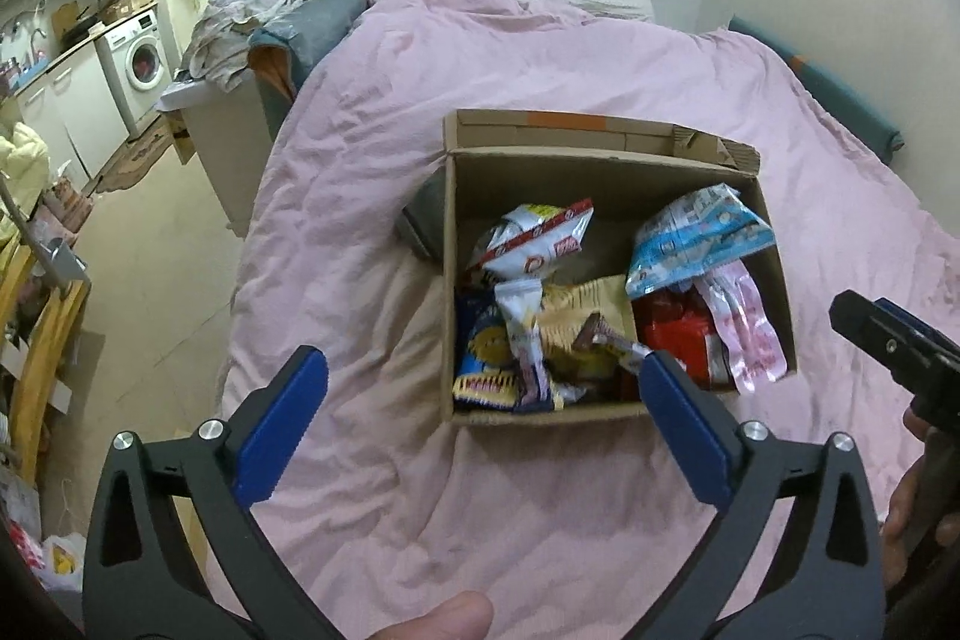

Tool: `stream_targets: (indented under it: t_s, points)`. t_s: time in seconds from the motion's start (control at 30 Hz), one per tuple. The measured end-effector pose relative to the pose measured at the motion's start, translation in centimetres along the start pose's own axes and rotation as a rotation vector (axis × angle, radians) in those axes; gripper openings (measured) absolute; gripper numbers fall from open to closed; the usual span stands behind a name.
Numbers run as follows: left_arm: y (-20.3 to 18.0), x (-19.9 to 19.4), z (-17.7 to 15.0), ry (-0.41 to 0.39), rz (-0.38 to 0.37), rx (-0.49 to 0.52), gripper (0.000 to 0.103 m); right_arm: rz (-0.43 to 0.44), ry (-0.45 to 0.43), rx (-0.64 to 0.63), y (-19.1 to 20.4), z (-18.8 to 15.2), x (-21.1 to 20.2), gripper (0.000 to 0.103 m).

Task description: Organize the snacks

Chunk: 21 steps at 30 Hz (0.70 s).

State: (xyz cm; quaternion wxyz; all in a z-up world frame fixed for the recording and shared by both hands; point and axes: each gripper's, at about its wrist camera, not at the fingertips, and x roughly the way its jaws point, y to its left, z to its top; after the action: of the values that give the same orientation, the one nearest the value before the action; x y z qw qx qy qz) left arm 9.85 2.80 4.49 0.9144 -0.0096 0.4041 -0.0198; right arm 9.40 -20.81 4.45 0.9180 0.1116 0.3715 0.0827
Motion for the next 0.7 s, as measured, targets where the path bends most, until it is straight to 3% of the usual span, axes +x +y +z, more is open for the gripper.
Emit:
stream_targets:
  t_s: [0.23,0.47,0.7]
  points:
    - [1.5,-2.8,-2.8,-0.044,0.022,-0.037,0.103,0.017,-0.012,-0.028,0.8,-2.2,-2.2,0.103]
    - [1.6,-5.0,-4.7,-0.121,0.038,-0.027,0.103,-0.044,-0.064,-0.071,1.7,-3.9,-3.7,0.103]
    - [1.6,-3.9,-5.6,-0.108,0.039,-0.042,0.103,-0.13,-0.099,-0.121,2.8,-4.7,-3.0,0.103]
